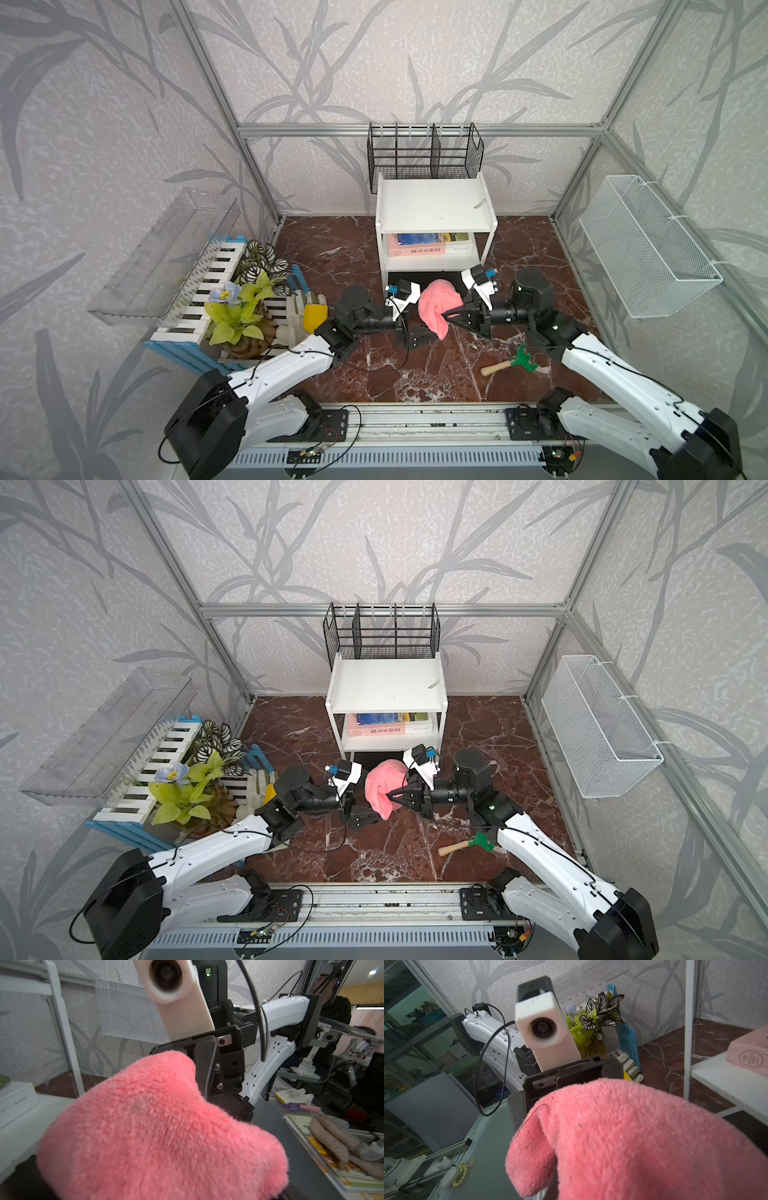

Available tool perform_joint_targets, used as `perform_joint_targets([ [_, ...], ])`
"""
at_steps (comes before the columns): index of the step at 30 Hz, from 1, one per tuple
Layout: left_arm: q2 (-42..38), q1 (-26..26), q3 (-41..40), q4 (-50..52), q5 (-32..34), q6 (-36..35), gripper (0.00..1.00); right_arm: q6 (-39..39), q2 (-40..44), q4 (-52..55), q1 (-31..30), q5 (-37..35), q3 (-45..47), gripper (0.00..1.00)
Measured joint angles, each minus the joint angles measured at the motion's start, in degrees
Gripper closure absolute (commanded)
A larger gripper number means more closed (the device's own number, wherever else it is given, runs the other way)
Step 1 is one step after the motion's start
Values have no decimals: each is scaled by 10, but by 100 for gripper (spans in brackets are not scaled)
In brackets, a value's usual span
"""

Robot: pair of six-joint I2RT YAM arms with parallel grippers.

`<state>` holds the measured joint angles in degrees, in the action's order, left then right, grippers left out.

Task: Wipe the bookshelf clean with a cloth
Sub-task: Adjust the cleaning item.

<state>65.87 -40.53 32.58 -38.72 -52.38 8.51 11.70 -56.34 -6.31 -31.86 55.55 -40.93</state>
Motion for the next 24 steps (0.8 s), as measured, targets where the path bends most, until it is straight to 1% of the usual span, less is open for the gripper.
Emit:
perform_joint_targets([
  [1, 2, 0, 0, -5, 5, 1, 87, 0, -3, -2, -1, 0, -2, 100],
  [2, 2, 0, 0, -10, 12, 3, 100, 0, -5, -6, -1, 0, -2, 100],
  [4, 1, 1, -10, -21, 31, 7, 100, 1, -8, -22, 0, -3, -6, 100],
  [5, 0, 0, -18, -34, 48, 9, 100, 3, -9, -25, 0, -15, -7, 94],
  [6, -4, 0, -24, -40, 64, 13, 100, 5, -11, -27, 0, -26, -7, 79],
  [7, -11, 0, -34, -44, 89, 16, 100, 7, -12, -28, -2, -46, -7, 61],
  [8, -27, -2, -49, -44, 137, 22, 100, 8, -10, -18, -8, -93, -7, 41],
  [9, -44, -3, -60, -38, 182, 30, 96, 9, -5, -7, -8, -139, -7, 34],
  [10, -68, -3, -68, -16, 245, 43, 97, 10, 0, 5, -7, -196, -7, 30],
  [13, -140, 7, -64, 89, 448, 96, 100, 13, 39, 34, 0, -379, 10, 20],
  [15, -186, 15, -63, 166, 557, 129, 100, 17, 81, 40, 3, -495, 40, 14],
  [16, -211, 20, -63, 207, 604, 149, 99, 18, 101, 40, 5, -542, 56, 13],
  [18, -238, 25, -63, 266, 660, 177, 100, 20, 124, 39, 16, -616, 85, 12],
  [19, -243, 30, -63, 286, 681, 193, 100, 20, 126, 36, 26, -635, 92, 13],
  [22, -210, 54, -59, 336, 724, 227, 100, 12, 96, 14, 68, -657, 90, 14],
  [24, -165, 90, -60, 348, 728, 247, 100, -2, 57, -8, 99, -653, 82, 16],
])
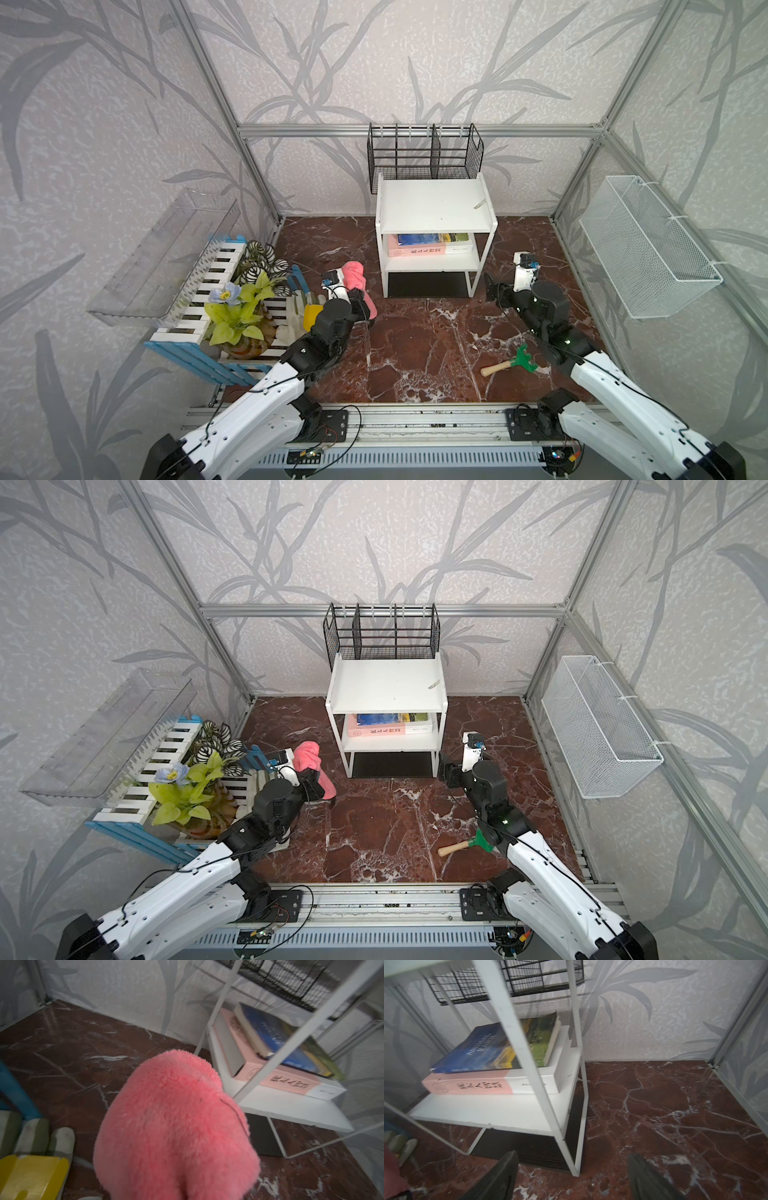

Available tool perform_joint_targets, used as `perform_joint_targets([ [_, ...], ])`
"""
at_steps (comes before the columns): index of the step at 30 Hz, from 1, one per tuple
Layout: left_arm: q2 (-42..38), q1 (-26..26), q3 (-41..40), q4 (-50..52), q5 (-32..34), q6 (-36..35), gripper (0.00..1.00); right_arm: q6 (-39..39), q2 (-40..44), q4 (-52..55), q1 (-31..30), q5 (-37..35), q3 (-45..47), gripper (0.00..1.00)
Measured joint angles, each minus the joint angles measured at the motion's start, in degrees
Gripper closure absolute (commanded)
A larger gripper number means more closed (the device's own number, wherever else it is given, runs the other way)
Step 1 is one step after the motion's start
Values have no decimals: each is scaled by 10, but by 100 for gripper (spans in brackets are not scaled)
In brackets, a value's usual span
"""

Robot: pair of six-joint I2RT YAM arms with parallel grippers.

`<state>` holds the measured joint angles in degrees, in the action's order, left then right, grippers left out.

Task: Wipe the bookshelf clean with a cloth
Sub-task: Hold the shelf at the center of the board, then wipe the dust from the shelf.

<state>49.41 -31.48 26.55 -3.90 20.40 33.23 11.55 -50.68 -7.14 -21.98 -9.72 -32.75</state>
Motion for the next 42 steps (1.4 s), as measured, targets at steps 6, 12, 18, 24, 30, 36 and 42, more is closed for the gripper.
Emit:
perform_joint_targets([
  [6, 160, 168, -12, -95, -137, 19, 100, -44, -102, -101, 71, 125, -23, 26],
  [12, 225, 176, 84, -72, -222, -14, 100, -115, -115, -105, 70, 233, -80, 25],
  [18, 108, 176, 60, -103, -319, -13, 100, -150, -98, -122, 69, 262, -92, 42],
  [24, 96, 165, 56, -133, -401, 38, 100, -159, -180, -126, 52, 248, -157, 86],
  [30, 201, 138, 0, -266, -415, 90, 100, -132, -187, -144, 46, 228, -150, 100],
  [36, 454, 140, -16, -354, -417, 129, 100, -128, -189, -147, 44, 221, -149, 100],
  [42, 346, 155, 61, -247, -385, 57, 100, -128, -189, -146, 43, 216, -149, 100],
])
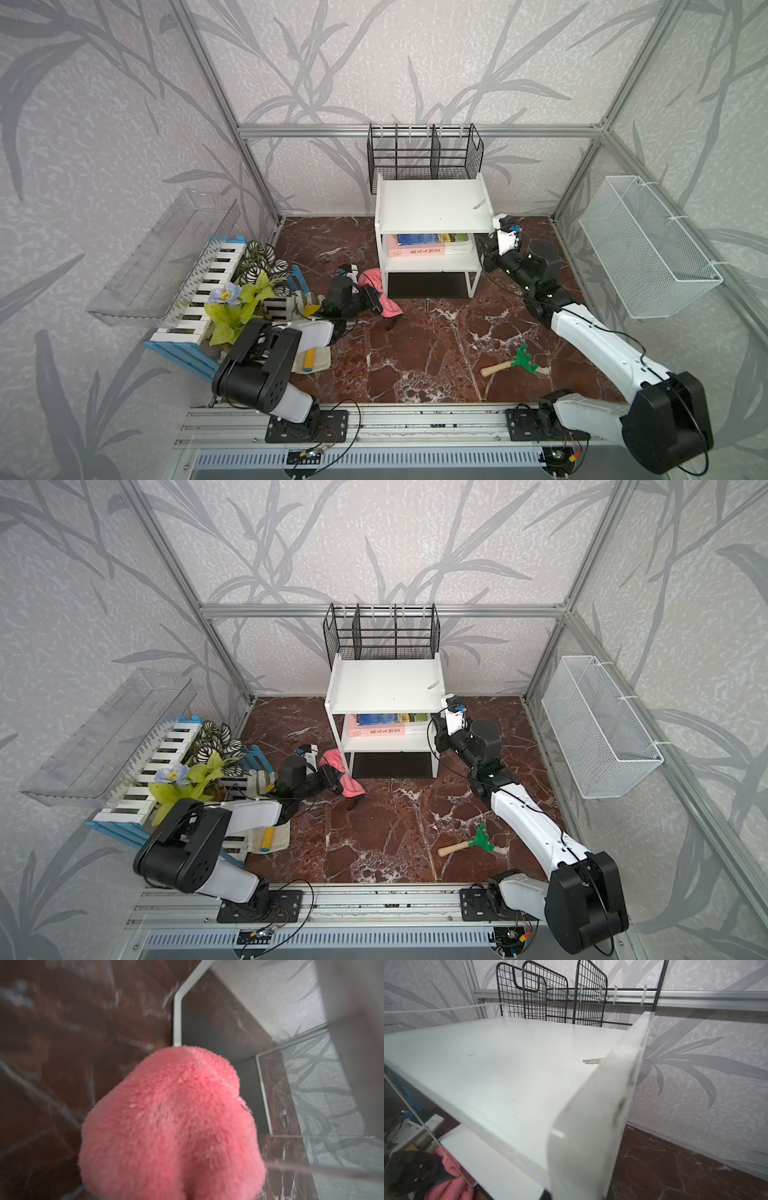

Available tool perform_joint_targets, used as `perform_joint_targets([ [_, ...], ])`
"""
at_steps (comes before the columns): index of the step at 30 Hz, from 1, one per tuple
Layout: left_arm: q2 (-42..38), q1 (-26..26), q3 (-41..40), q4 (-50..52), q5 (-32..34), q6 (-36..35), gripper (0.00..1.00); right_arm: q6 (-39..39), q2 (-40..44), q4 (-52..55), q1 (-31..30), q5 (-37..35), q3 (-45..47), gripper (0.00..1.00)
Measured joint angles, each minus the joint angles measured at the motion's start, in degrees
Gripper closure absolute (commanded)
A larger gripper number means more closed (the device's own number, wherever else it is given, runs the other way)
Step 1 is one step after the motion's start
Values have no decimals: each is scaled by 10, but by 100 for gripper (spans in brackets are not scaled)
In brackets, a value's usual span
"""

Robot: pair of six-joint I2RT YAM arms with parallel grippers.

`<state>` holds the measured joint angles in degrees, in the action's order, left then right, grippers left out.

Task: Wipe the bookshelf clean with a cloth
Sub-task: Wipe the dust from the shelf.

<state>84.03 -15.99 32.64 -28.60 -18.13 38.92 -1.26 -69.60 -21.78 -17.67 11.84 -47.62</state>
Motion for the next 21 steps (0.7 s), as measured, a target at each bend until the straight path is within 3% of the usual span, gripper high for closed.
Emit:
perform_joint_targets([
  [2, -19, 0, 69, 23, -9, -33, 100, 2, 0, 0, 0, -2, 0, 100],
  [6, -4, 11, 89, -7, -62, -72, 100, 7, 0, 0, 0, -6, 0, 100],
  [14, 156, 87, 221, -31, -264, -226, 100, 16, -1, -9, 0, -9, 5, 100],
  [18, 189, 96, 260, -11, -296, -266, 100, 17, -1, -11, 0, -9, 5, 100],
  [21, 167, 96, 238, -13, -287, -280, 100, 17, -1, -10, 0, -9, 5, 100],
])
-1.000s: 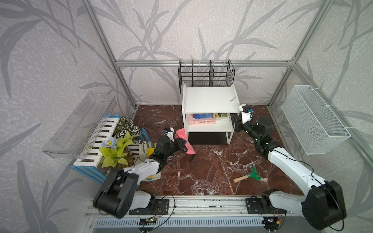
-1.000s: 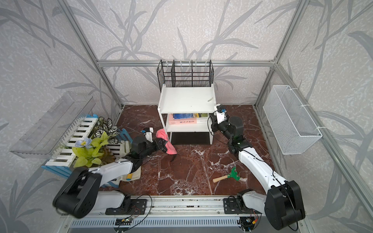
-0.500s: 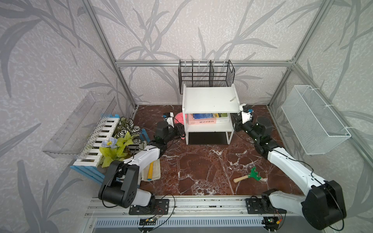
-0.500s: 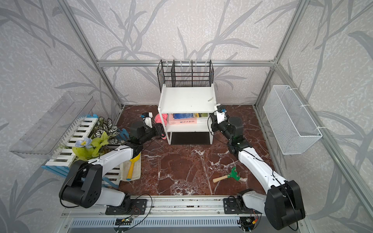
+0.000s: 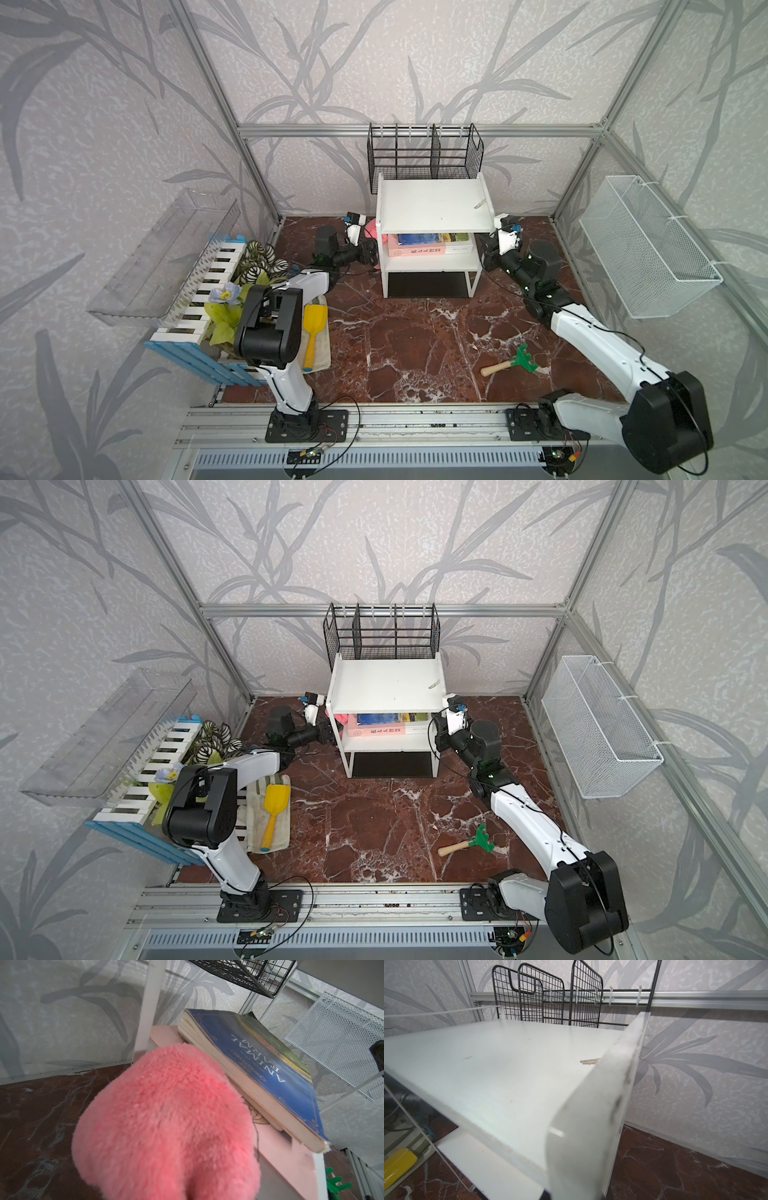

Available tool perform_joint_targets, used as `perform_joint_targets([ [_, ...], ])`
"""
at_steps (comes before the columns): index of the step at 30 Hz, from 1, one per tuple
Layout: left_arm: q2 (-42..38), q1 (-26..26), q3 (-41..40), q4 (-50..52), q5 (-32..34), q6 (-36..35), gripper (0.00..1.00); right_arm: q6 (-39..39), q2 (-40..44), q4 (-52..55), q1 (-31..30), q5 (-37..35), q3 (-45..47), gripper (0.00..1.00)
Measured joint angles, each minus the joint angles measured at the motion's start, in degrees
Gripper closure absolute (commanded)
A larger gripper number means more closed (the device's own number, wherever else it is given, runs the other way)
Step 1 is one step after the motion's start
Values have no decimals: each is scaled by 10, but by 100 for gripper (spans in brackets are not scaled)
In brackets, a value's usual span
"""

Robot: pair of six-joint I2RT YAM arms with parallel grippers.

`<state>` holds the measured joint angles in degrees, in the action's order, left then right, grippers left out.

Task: Wipe the bookshelf clean with a cloth
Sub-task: Wipe the dust from the shelf.

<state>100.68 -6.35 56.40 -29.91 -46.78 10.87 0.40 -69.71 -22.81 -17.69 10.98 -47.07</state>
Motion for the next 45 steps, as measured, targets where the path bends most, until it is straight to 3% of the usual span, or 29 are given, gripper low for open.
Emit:
perform_joint_targets([
  [10, -151, -7, -194, 60, 16, 55, 100, 0, 2, 2, -2, -10, 0, 100],
  [13, -146, -15, -234, 81, 44, 81, 100, 0, 2, 2, -2, -11, 0, 100],
  [18, -38, -18, -132, 120, 10, 73, 100, 0, 0, 2, -2, -12, 0, 100],
  [23, 49, -38, -25, 161, -26, 4, 100, 0, 1, 2, -2, -16, 1, 100],
  [29, 147, -34, 55, 238, -24, -23, 100, 0, -3, 2, -2, -15, 1, 100],
  [38, 269, -28, 284, 289, 62, 11, 100, 0, -4, 0, -2, -15, 2, 100],
  [42, 270, -31, 279, 270, 78, 34, 100, 0, -4, -3, -2, -15, 3, 100],
  [45, 192, -33, 144, 184, 104, 59, 100, 2, -3, -12, -2, -15, 8, 100],
])
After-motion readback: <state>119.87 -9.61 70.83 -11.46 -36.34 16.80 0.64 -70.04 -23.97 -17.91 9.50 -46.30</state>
